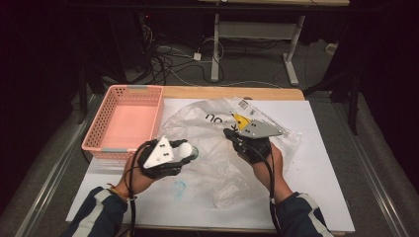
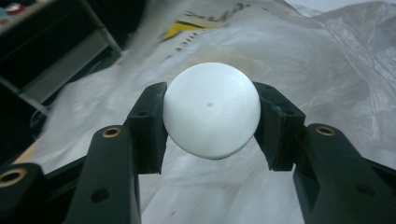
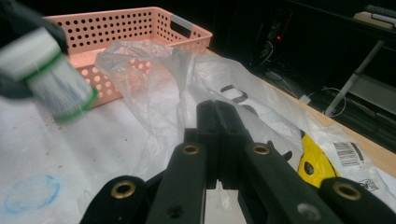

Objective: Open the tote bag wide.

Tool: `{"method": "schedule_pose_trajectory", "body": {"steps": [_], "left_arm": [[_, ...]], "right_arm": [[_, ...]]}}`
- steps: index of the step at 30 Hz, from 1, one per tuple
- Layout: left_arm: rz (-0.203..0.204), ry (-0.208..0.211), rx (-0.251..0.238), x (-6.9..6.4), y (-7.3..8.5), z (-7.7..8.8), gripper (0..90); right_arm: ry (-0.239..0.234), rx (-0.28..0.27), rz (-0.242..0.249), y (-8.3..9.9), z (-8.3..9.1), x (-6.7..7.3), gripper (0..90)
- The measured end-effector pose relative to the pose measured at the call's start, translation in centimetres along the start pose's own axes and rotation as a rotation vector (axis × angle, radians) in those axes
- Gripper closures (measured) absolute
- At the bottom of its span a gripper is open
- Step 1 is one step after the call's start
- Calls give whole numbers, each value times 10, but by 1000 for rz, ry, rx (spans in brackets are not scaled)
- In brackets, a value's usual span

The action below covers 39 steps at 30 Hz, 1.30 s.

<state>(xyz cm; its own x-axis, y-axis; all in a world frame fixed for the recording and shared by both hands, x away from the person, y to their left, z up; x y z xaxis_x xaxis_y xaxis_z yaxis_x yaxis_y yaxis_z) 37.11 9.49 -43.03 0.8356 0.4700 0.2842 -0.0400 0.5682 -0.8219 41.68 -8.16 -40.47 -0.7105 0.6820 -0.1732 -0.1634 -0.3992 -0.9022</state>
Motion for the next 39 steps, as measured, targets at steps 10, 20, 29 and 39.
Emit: {"method": "schedule_pose_trajectory", "body": {"steps": [10, 20, 29, 39], "left_arm": [[-19, 58, 118, -15, 12, -81, 482], [21, 12, 119, -4, 11, -137, 480], [84, -4, 115, 3, 12, -160, 452], [17, -57, 59, -4, 9, -119, 300]], "right_arm": [[-14, 6, 3, 1, 0, 2, 900], [-28, 20, -5, 6, -3, 1, 900], [-27, 34, -14, 10, -5, -3, 900], [-17, 38, -25, 13, -4, -8, 900]]}}
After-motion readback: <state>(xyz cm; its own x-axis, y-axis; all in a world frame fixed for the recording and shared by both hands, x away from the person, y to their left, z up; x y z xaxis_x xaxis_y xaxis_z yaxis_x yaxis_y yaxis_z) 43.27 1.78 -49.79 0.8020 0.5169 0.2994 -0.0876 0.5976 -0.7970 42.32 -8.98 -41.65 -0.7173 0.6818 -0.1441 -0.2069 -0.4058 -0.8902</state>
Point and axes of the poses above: each handheld gripper's, and its own axes: z roughly backward along the jaws, y roughly out of its underside, x roughly to its left, the point moved 8 cm from there along -z, roughly forward along the jaws, and after that the axes turned 1 degree about z, right-handed, at the moved point
